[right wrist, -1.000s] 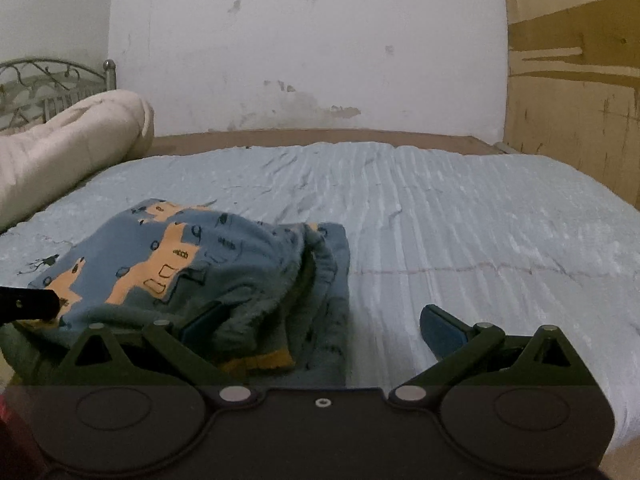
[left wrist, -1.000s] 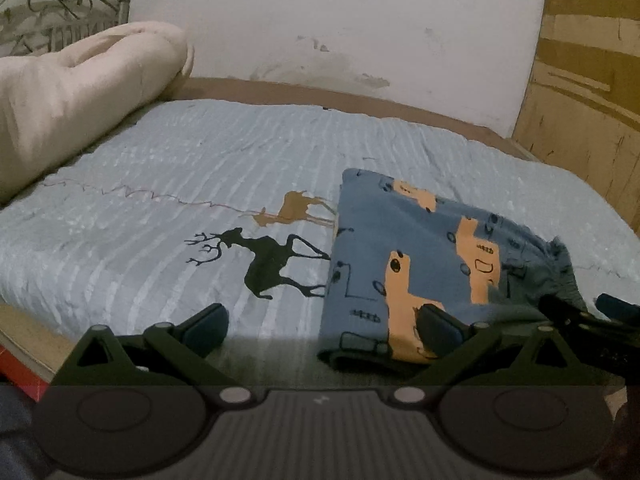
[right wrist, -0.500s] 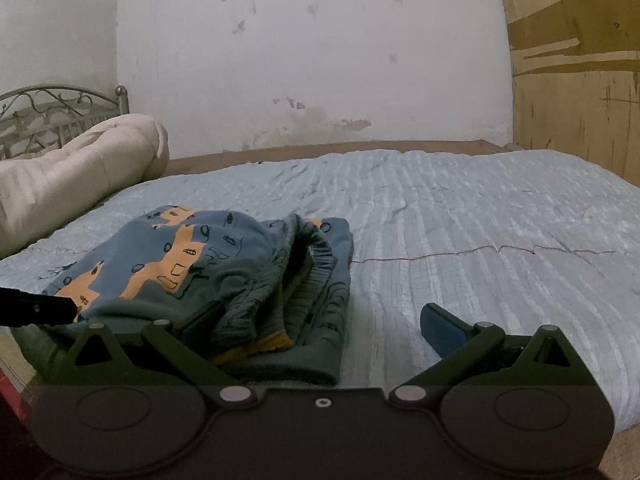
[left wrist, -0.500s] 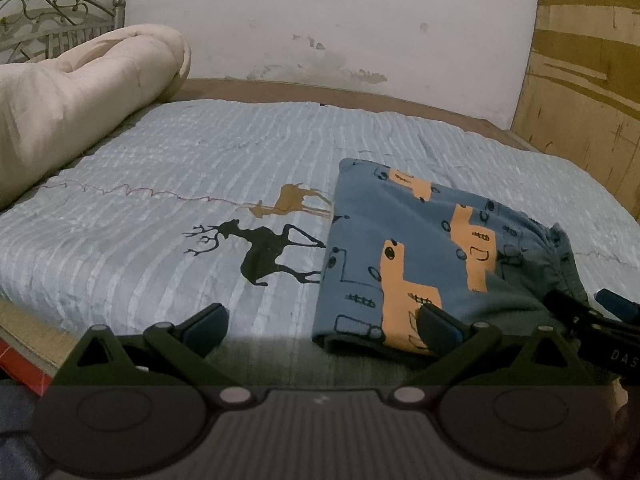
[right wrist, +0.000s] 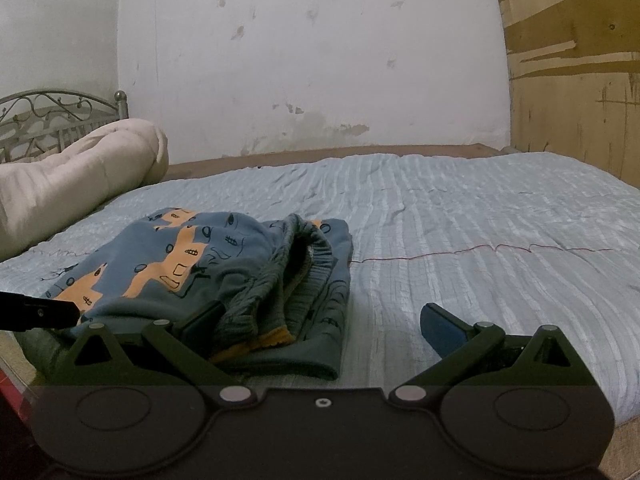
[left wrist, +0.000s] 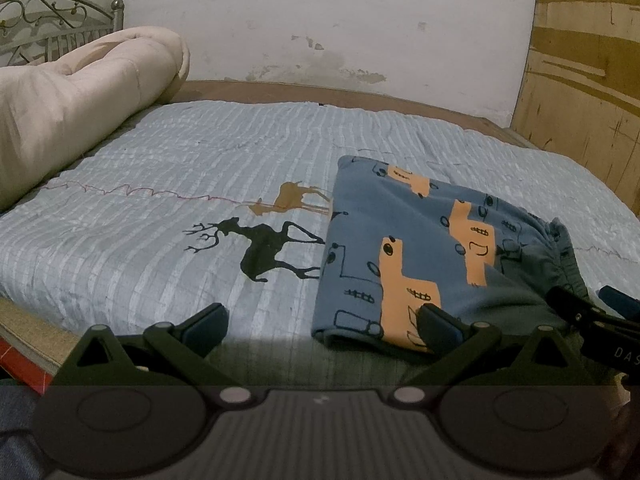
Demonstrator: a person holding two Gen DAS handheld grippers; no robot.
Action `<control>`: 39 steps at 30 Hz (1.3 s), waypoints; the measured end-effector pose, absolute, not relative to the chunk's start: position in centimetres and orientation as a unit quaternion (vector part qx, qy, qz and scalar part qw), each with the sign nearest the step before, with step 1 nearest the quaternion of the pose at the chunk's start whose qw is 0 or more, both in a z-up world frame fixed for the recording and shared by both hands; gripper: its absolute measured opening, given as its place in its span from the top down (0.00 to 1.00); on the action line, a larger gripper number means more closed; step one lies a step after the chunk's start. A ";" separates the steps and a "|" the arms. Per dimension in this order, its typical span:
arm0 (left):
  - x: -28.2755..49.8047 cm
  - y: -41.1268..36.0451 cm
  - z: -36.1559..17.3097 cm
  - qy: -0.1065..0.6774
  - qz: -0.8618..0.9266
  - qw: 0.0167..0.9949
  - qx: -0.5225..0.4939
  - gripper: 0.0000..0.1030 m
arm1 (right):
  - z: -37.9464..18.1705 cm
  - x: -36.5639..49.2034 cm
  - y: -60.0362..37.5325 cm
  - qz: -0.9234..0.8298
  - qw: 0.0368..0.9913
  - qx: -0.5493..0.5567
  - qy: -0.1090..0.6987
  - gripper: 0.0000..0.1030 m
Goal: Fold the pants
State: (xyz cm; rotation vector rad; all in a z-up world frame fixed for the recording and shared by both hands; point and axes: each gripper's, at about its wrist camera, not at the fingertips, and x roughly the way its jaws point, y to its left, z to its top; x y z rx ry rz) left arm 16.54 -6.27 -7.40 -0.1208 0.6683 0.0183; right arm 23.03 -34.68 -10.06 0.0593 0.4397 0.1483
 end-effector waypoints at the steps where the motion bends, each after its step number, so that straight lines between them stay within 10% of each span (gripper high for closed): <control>1: 16.5 -6.3 -7.4 0.328 0.009 0.943 -0.059 0.01 | -10.1 23.0 -34.7 0.073 0.973 0.030 0.217 0.01; 39: 25.3 -5.8 -6.4 0.388 -0.069 0.908 -0.139 0.01 | -9.9 29.4 -36.6 0.182 0.915 0.245 0.265 0.01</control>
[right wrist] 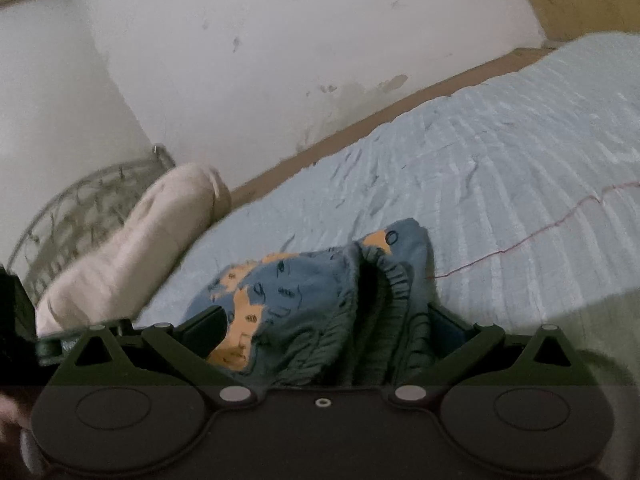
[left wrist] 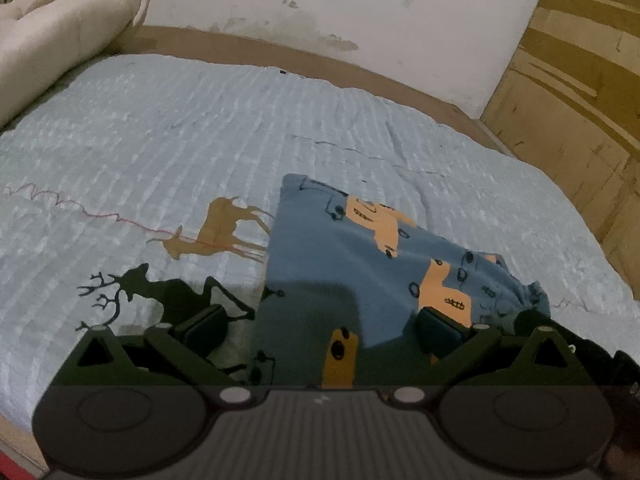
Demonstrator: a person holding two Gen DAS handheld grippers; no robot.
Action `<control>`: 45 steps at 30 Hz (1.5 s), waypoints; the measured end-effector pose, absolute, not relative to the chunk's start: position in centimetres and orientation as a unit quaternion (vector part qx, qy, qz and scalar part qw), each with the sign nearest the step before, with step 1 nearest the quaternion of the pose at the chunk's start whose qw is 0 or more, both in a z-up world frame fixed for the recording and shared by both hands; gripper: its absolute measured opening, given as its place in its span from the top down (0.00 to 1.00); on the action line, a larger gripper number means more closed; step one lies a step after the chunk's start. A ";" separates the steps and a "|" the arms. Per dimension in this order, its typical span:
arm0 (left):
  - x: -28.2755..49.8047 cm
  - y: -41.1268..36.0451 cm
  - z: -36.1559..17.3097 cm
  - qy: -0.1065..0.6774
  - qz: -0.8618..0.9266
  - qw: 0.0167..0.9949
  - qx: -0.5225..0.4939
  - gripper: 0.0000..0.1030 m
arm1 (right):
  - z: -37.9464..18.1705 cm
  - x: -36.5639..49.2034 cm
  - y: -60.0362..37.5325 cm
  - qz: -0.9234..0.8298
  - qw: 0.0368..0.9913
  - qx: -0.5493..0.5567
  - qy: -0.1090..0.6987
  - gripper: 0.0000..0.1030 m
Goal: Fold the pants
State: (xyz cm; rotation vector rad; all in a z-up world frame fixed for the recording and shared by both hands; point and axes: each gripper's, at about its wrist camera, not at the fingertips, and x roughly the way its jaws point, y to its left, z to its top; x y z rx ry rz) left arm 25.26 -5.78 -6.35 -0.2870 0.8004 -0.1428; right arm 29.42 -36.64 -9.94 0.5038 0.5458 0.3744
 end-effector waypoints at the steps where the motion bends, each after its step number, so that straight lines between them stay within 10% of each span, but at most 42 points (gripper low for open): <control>1: 25.3 -5.8 -6.3 0.389 -0.068 0.908 -0.138 0.01 | -9.9 29.3 -36.6 0.177 0.916 0.246 0.264 0.02; 19: 24.3 -5.6 -5.4 0.385 -0.054 0.912 -0.130 0.01 | -10.4 27.7 -35.8 0.095 0.936 0.208 0.270 0.40; 33: 23.3 -4.4 -5.7 0.359 -0.086 0.920 -0.129 0.02 | -10.9 26.6 -35.9 0.097 0.938 0.218 0.253 0.48; 45: 23.5 -3.2 -6.1 0.375 -0.068 0.906 -0.185 0.26 | -11.4 26.0 -35.8 0.099 0.942 0.215 0.236 0.48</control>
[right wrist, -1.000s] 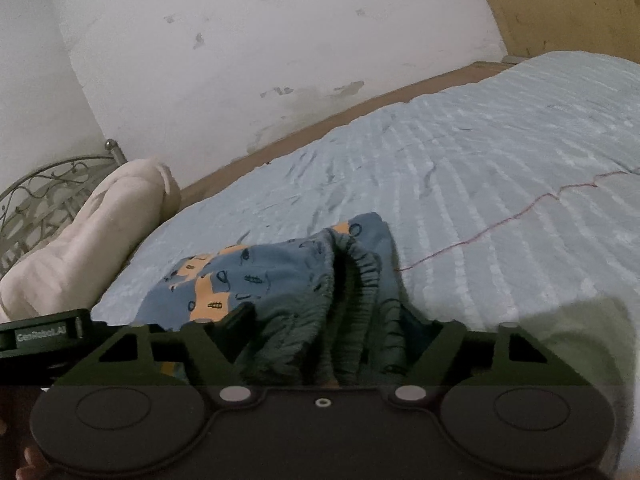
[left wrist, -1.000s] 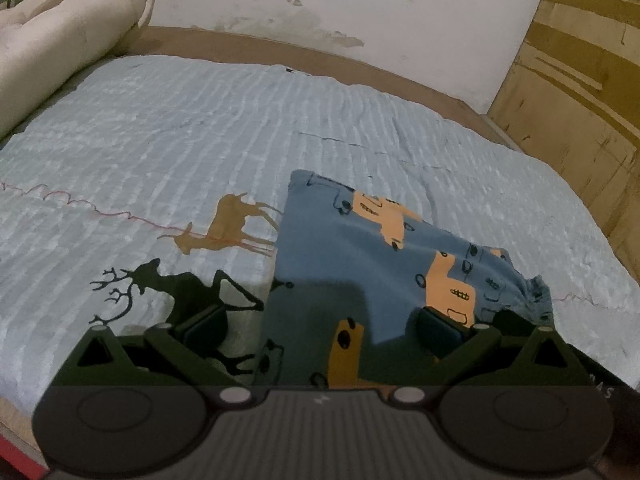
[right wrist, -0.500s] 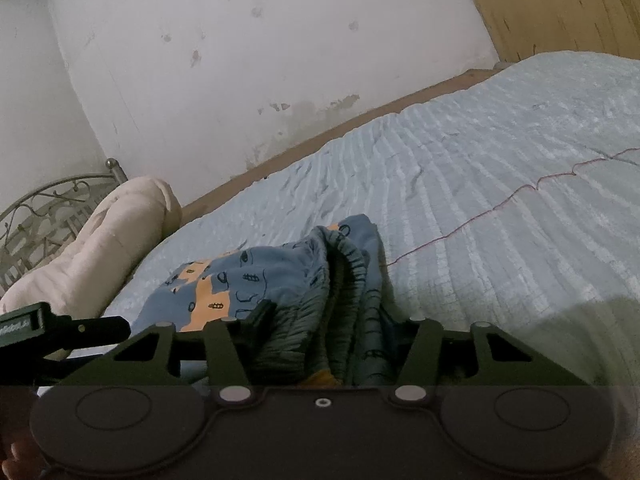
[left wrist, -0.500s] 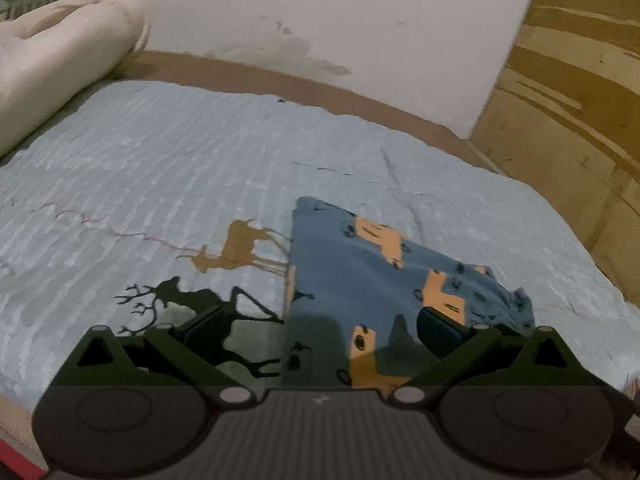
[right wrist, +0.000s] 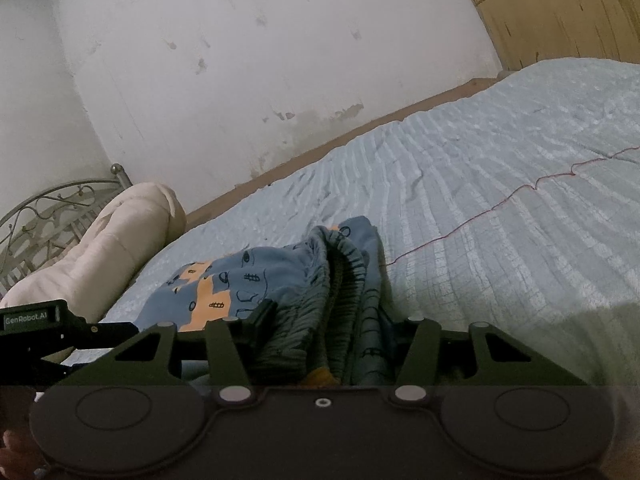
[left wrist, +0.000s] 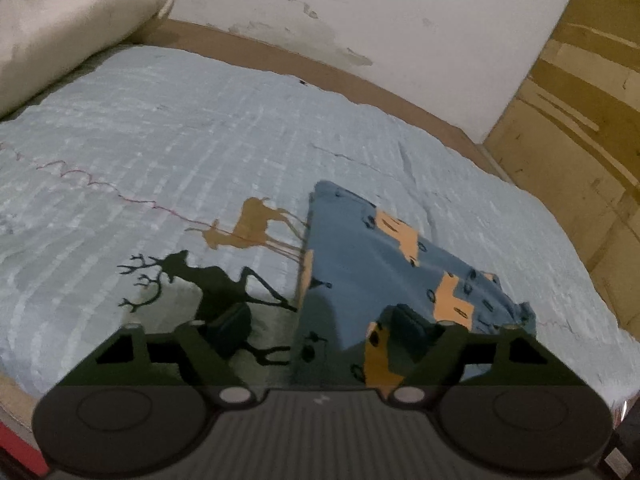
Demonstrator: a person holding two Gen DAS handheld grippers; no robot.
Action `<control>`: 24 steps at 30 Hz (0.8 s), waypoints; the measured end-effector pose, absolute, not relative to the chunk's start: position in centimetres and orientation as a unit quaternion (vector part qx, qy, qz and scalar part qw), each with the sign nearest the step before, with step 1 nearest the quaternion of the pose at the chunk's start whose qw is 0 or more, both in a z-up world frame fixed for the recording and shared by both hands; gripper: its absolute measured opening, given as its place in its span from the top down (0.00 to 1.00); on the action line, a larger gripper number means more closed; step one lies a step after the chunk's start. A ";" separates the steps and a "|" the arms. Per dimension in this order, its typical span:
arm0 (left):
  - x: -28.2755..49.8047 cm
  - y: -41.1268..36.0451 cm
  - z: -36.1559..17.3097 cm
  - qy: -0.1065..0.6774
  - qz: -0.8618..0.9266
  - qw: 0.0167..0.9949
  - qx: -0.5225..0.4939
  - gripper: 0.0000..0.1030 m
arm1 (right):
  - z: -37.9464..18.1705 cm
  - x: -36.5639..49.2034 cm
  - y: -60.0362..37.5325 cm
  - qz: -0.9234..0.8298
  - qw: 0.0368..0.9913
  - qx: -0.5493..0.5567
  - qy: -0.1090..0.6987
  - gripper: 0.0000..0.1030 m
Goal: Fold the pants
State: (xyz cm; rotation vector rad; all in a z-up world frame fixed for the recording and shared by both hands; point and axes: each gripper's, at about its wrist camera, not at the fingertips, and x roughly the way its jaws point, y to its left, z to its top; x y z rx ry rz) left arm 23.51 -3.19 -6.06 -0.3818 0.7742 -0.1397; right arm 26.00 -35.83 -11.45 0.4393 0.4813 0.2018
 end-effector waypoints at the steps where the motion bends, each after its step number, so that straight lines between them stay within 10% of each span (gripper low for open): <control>1: 23.5 -3.3 -6.1 0.376 -0.070 0.905 -0.185 0.27 | -11.5 26.0 -35.8 0.099 0.942 0.215 0.236 0.48; 10: 23.1 -4.2 -6.1 0.379 -0.076 0.904 -0.184 0.50 | -11.6 25.5 -35.3 0.096 0.947 0.196 0.234 0.48; 15: 23.0 -4.0 -5.8 0.372 -0.069 0.907 -0.183 0.79 | -10.9 25.1 -34.3 0.089 0.952 0.180 0.231 0.58; 24: 22.4 -4.5 -3.0 0.336 -0.085 0.927 -0.145 0.85 | -8.3 23.0 -31.1 0.094 0.977 0.075 0.178 0.77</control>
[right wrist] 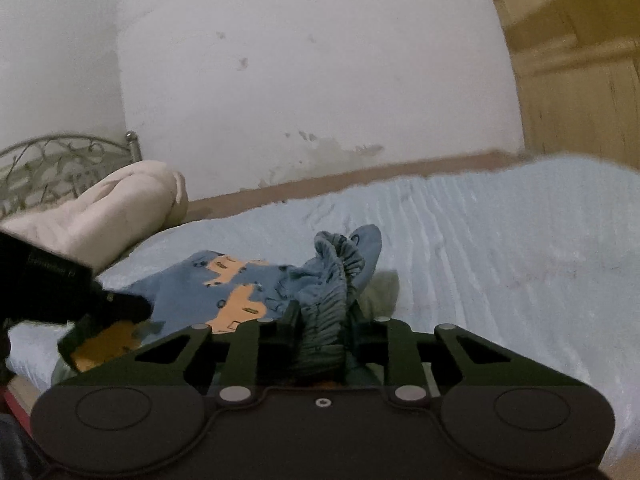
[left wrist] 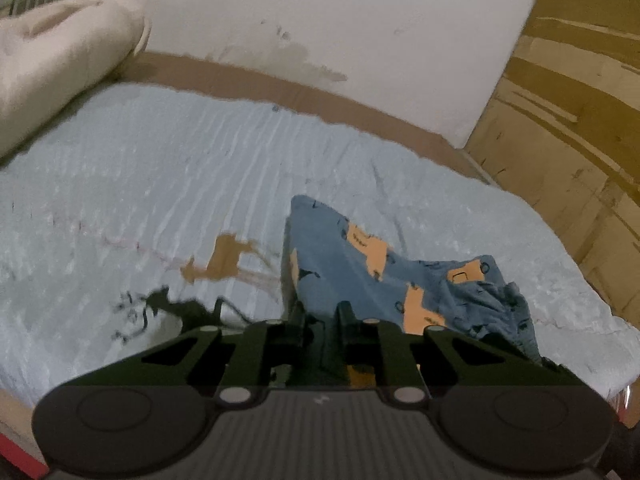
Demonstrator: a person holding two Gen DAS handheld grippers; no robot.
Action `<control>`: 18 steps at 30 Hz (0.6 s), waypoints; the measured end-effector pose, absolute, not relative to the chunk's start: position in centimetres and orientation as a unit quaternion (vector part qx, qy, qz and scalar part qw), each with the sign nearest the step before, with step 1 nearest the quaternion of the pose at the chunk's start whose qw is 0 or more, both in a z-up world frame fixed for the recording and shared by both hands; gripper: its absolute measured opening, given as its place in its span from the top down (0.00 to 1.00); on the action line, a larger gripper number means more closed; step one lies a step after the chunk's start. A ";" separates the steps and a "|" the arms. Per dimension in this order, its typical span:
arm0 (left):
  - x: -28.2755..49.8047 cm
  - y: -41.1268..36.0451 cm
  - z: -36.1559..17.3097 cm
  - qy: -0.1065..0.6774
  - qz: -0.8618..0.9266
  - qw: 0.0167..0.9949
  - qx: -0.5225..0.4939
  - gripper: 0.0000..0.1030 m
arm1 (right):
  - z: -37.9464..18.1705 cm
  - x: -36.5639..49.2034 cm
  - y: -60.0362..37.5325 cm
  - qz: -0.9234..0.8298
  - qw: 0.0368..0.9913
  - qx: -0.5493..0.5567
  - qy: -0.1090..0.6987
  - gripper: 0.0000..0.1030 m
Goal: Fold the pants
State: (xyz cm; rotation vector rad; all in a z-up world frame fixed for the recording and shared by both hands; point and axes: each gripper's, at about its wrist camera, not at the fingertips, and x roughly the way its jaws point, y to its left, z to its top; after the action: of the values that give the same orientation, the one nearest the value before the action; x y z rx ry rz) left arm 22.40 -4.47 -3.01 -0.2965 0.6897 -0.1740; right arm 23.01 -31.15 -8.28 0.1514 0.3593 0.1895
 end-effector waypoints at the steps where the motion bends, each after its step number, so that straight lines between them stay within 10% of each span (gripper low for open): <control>1: 22.3 -4.5 -2.5 0.329 -0.088 0.930 -0.138 0.85 | -7.9 22.8 -30.8 0.096 0.979 0.065 0.170 0.77; 18: 29.3 0.8 -1.2 0.252 -0.029 0.954 -0.162 0.85 | -4.9 33.1 -23.7 0.123 0.984 0.024 0.124 0.77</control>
State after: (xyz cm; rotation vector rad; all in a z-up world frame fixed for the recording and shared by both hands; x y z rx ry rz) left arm 29.28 0.75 -1.22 -0.3295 0.5116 -0.0588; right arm 33.07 -23.73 -4.91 0.0473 0.2483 0.2465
